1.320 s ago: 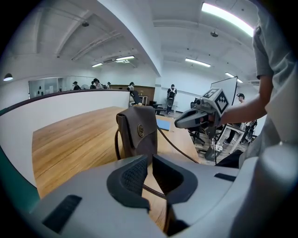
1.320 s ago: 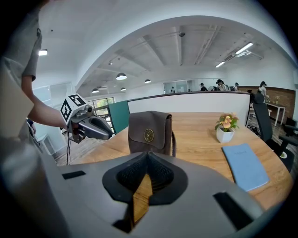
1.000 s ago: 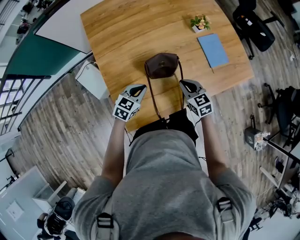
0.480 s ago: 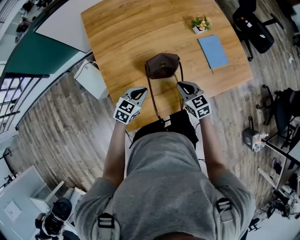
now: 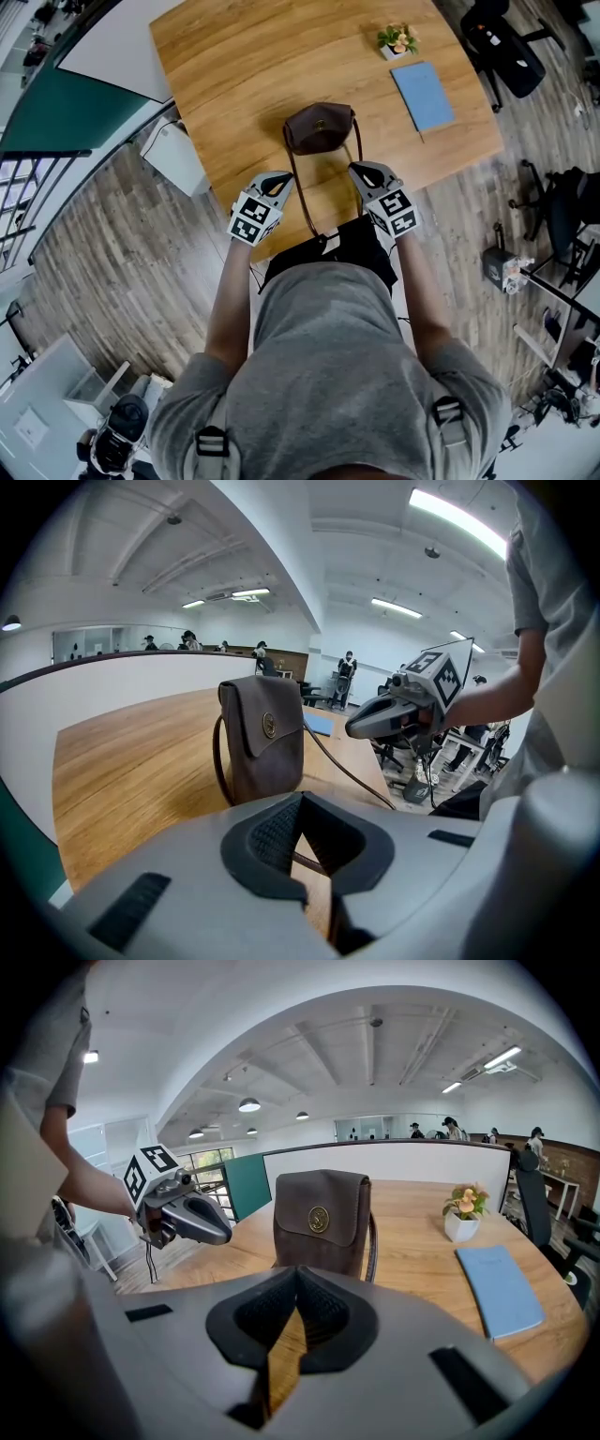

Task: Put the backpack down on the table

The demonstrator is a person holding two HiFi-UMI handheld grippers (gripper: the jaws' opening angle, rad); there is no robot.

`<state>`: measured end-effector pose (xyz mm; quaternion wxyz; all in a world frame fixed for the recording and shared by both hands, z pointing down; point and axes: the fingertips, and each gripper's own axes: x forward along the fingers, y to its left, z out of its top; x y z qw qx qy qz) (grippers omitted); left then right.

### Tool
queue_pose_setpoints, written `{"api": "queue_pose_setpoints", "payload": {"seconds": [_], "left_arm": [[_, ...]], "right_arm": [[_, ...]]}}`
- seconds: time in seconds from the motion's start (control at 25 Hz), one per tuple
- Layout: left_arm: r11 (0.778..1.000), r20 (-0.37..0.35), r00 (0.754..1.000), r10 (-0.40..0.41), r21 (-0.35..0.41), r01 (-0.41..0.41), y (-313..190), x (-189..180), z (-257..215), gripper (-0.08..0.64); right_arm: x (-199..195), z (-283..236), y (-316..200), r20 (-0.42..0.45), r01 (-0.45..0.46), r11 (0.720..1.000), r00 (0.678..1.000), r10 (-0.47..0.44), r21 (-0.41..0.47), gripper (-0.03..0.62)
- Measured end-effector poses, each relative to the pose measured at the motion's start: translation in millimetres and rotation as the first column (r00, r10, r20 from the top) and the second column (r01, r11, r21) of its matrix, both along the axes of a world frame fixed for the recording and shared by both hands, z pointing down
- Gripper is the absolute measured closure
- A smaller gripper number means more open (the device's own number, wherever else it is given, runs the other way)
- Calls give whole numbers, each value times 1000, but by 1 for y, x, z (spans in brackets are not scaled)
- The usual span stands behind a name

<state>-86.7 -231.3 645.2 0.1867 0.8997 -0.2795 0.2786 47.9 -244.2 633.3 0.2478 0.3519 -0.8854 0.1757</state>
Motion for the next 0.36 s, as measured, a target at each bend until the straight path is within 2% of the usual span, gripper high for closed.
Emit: {"api": "queue_pose_setpoints", "payload": {"seconds": [0.36], "left_arm": [[1000,-10,1000,8,6,-8,-13,0,0,541]], "right_arm": [[0,0,-10,6,-16,1000,1000,16,9,588]]}}
